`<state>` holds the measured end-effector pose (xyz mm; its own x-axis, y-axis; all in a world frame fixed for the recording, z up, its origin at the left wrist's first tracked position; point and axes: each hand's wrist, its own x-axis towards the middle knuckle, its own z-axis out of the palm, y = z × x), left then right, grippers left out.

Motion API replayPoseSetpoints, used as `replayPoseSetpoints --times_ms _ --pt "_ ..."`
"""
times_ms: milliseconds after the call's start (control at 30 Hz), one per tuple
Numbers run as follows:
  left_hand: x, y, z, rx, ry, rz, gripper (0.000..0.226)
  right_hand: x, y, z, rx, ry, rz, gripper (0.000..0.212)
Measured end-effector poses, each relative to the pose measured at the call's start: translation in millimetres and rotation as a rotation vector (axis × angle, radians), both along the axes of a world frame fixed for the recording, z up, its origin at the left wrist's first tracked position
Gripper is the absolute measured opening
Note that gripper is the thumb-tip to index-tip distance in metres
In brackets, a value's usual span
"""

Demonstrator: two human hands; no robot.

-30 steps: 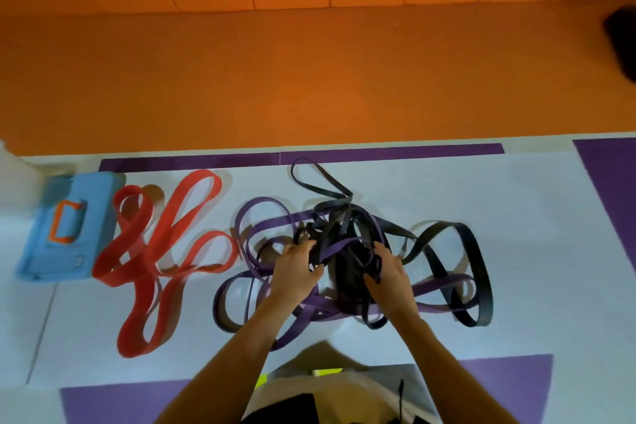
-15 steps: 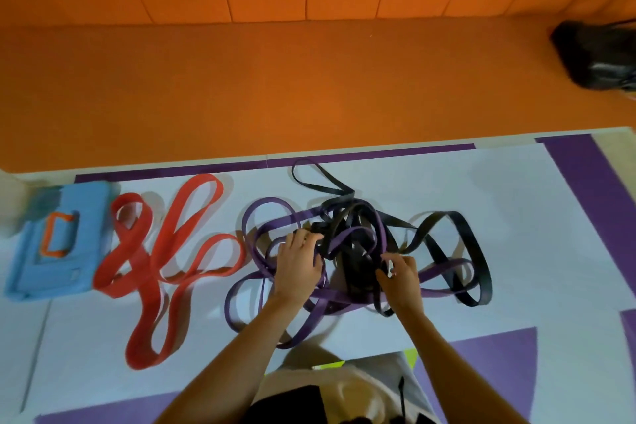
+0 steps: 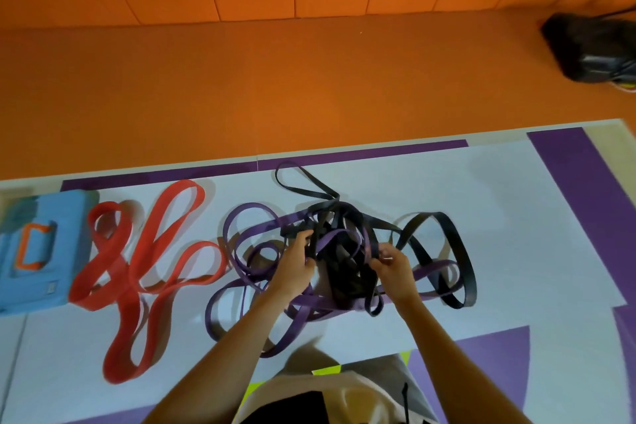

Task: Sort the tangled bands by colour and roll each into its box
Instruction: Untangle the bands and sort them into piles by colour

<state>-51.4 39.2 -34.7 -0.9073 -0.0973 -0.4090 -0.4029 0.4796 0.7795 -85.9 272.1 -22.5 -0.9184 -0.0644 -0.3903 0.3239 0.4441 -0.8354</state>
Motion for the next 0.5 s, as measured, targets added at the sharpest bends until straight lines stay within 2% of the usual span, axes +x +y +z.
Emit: replayPoseSetpoints --times_ms 100,200,300,367,433,500 --pt "-9 2 0 -0.019 0.031 0.048 0.046 -20 13 2 0.053 0.083 -0.143 0.023" --pt "-6 4 0 -0.039 0.077 0.099 0.031 -40 32 2 0.101 -0.002 -0.228 0.029" --pt "1 6 0 0.002 0.083 0.143 0.024 -53 44 -8 0.217 -0.187 -0.028 0.042" --pt "4 6 1 0.031 0.023 0.181 0.028 -56 43 -14 0.297 -0.257 0.078 0.056" --pt "8 7 2 0.036 -0.034 0.208 0.033 -54 37 -16 0.401 -0.196 0.108 0.055" --pt "9 10 3 0.007 -0.065 0.206 0.034 -49 27 -15 0.468 -0.032 0.114 0.043"
